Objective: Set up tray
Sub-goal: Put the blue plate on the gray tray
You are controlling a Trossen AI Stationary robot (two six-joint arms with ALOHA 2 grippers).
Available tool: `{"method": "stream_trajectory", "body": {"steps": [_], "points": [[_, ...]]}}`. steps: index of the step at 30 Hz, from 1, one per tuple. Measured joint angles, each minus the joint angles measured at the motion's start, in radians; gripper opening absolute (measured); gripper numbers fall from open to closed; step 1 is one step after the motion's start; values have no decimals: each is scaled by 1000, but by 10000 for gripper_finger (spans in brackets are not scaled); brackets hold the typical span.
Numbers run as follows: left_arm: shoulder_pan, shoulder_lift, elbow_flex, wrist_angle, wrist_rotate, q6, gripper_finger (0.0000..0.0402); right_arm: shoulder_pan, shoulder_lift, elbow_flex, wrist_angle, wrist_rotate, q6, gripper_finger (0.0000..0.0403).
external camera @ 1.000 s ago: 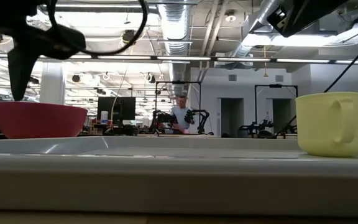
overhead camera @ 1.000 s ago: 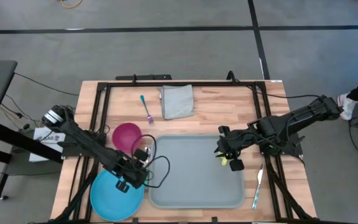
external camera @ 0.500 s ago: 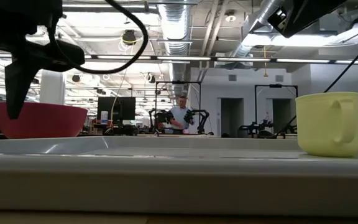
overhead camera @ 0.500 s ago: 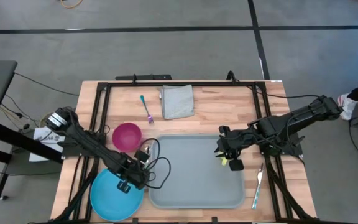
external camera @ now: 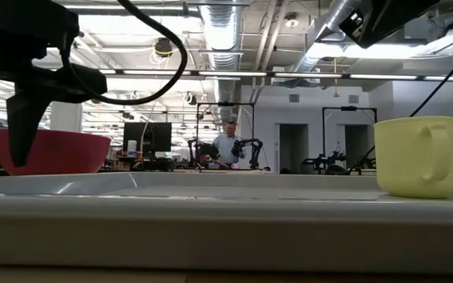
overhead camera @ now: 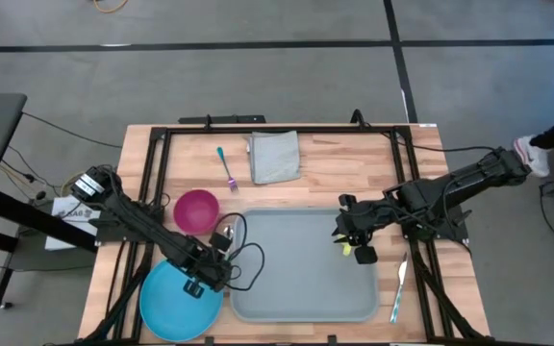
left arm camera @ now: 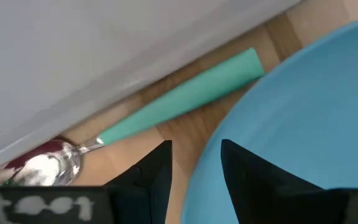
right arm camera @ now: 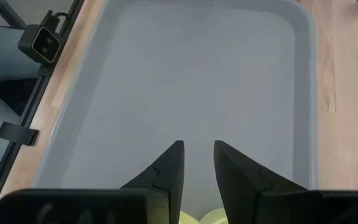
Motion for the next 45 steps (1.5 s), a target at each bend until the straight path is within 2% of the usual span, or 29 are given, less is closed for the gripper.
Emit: {"method": "stream_trajectory", "body": {"steps": [7,13,16,20,24,29,34,39,45], "points": [[8,12,0,-21,18,18,128,0,0,0,0,0,0,82],[18,11,0,0,97,5,120,0,0,0,2,0,1,82],[27,11,0,2,99,4,88,0,0,0,2,0,0,82],[43,11,0,-6,99,1,19,0,0,0,1,0,21,82],[57,10,7,-13,105,-49,5,1,0,0,-19,0,70,82],[58,10,100,-88,147,-50,1,8,0,0,-37,0,71,82],[58,10,279,-266,185,-62,1,16,0,0,-35,0,79,82],[106,10,449,-338,55,-27,0,29,0,0,-41,0,79,82],[240,10,502,-210,-10,94,0,53,0,0,-49,2,79,82]]}}
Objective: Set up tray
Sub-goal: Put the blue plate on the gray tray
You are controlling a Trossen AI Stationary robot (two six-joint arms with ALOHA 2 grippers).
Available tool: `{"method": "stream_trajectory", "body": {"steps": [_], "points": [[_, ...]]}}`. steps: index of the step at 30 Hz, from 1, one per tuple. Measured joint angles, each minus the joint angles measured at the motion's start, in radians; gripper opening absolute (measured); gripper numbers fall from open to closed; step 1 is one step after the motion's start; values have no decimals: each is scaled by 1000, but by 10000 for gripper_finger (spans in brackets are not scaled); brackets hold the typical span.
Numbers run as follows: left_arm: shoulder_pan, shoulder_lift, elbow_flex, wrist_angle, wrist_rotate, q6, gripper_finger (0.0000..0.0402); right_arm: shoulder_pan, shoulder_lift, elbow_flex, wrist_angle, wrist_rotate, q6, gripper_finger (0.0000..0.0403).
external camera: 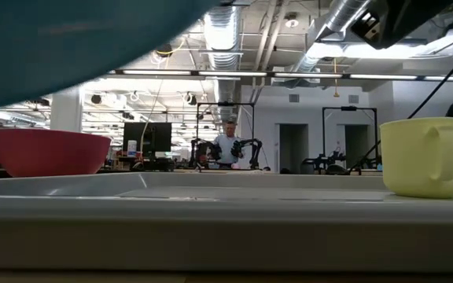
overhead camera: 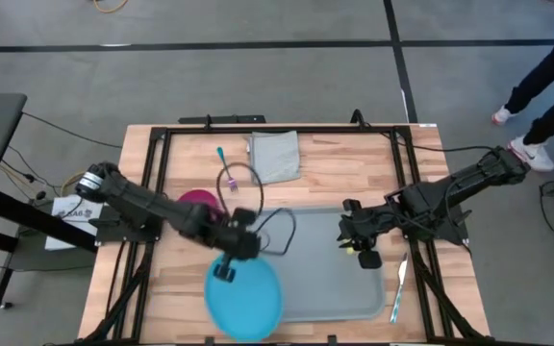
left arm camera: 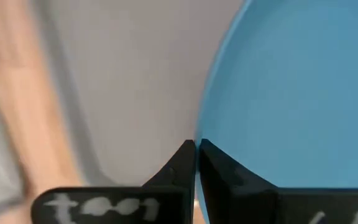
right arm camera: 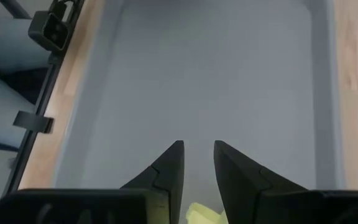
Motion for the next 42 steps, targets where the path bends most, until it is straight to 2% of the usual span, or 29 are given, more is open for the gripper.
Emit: {"method": "stream_trajectory", "body": {"steps": [4,9,11,19,24,31,36,42], "points": [[102,0,-33,93,-44,52,0,16,0,0,0,0,0,82],[198,1,-87,288,31,9,0,28,0,0,0,1,1,82],[214,1,-115,309,60,0,0,31,0,0,0,1,1,82],[223,144,-154,283,160,-92,0,31,0,0,-15,1,1,82],[226,213,-152,279,151,-86,0,31,0,0,-16,2,12,82],[228,231,-150,381,127,-55,0,31,0,0,-14,2,18,82],[235,231,-130,379,47,21,0,30,0,0,-14,2,18,82],[262,231,-130,449,108,71,6,30,0,0,-14,2,18,82]]}}
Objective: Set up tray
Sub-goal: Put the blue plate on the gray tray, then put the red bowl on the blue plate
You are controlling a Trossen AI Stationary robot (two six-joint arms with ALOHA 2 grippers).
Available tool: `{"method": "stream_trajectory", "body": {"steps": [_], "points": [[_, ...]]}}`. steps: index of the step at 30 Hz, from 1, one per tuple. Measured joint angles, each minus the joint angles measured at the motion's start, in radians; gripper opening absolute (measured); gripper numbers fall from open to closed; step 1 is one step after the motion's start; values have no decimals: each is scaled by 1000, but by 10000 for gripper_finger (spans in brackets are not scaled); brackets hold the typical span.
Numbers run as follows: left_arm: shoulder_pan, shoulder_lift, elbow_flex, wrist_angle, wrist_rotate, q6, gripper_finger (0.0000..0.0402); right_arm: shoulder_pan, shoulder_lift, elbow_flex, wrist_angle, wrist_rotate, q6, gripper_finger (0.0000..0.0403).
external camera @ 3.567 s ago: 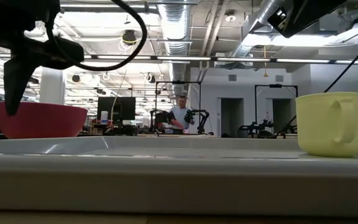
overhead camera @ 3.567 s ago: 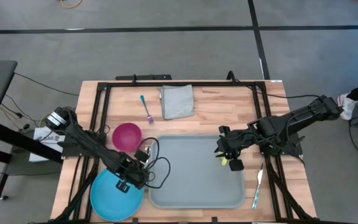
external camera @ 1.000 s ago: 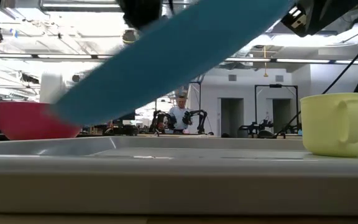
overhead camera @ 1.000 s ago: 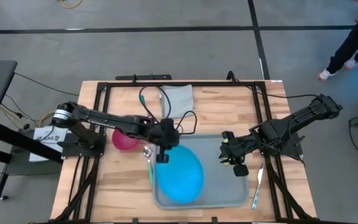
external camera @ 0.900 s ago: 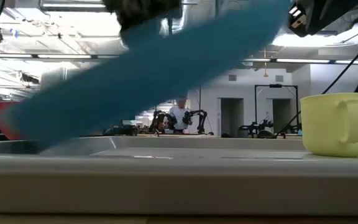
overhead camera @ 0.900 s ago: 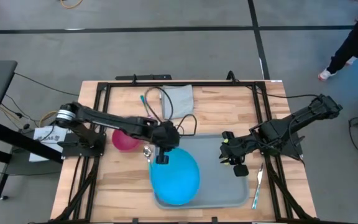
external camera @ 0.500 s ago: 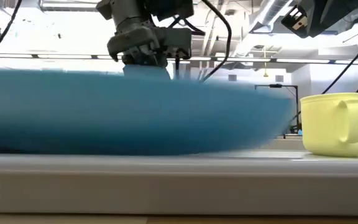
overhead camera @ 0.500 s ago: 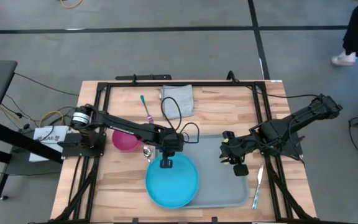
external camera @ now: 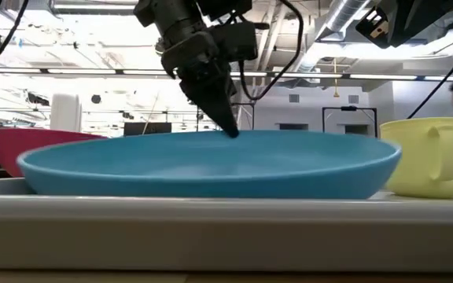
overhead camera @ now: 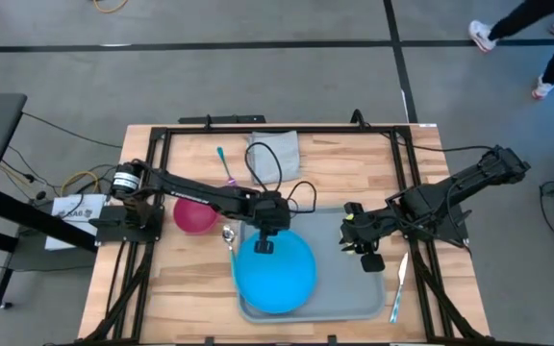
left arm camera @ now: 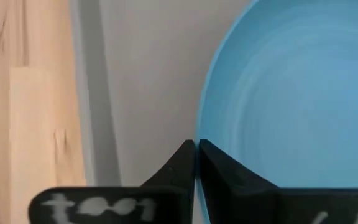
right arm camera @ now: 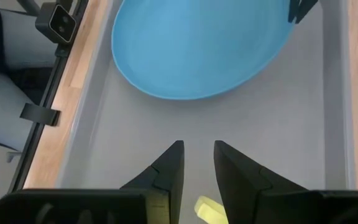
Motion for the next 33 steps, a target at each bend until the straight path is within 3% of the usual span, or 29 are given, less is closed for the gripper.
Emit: {"method": "stream_trajectory", "body": {"steps": [15,19,22,27,33], "points": [[10,0,0,36,47,120,64,0,0,0,0,0,0,82],[10,0,6,33,-7,120,80,0,0,0,0,0,-1,82],[10,0,80,-111,-58,93,83,0,0,0,0,0,0,82],[10,0,266,-509,-88,51,84,0,0,0,-1,0,16,82],[9,-1,525,-973,-349,-65,84,0,0,0,-1,0,14,82]]}}
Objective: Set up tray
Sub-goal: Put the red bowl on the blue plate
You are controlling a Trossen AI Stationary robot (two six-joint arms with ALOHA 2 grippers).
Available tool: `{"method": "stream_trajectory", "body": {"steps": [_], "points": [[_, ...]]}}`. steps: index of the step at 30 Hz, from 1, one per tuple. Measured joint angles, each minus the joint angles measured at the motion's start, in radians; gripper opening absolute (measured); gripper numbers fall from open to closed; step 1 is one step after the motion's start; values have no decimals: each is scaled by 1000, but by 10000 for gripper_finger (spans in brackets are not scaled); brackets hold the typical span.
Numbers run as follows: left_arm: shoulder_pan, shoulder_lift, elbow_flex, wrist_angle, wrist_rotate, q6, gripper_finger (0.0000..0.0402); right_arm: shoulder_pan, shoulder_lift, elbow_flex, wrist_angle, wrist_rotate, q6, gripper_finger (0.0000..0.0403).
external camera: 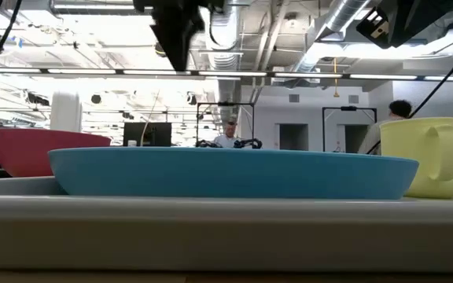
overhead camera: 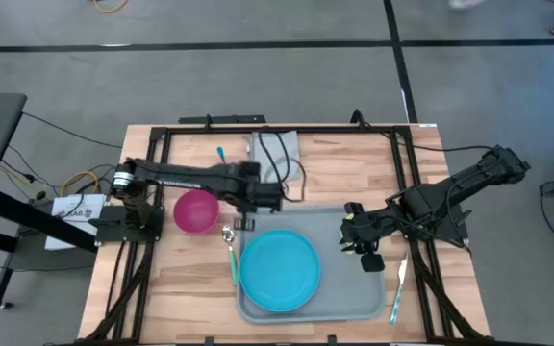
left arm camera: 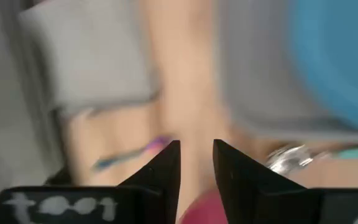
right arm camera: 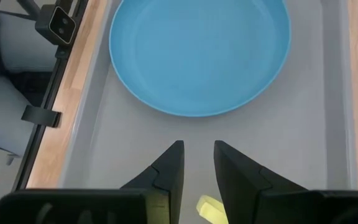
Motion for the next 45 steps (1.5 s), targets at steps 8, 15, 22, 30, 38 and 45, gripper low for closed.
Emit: {"method": "stream_trajectory", "body": {"steps": [8,15,22,30,38,45], "points": [[2,-146,-31,-138,54,-113,84,0,0,0,-8,0,-25,82],[-13,-429,-514,58,154,-366,84,8,0,-1,-30,1,-33,82],[-102,-571,-866,424,330,-385,84,-1,0,-1,-30,5,-67,82],[-128,-549,-955,375,346,-474,109,-21,0,-1,-20,8,-68,82],[-151,-549,-955,364,297,-462,135,-53,0,-1,-18,8,-68,82],[-151,-541,-1000,414,300,-502,140,-75,0,-1,-20,8,-69,82]]}}
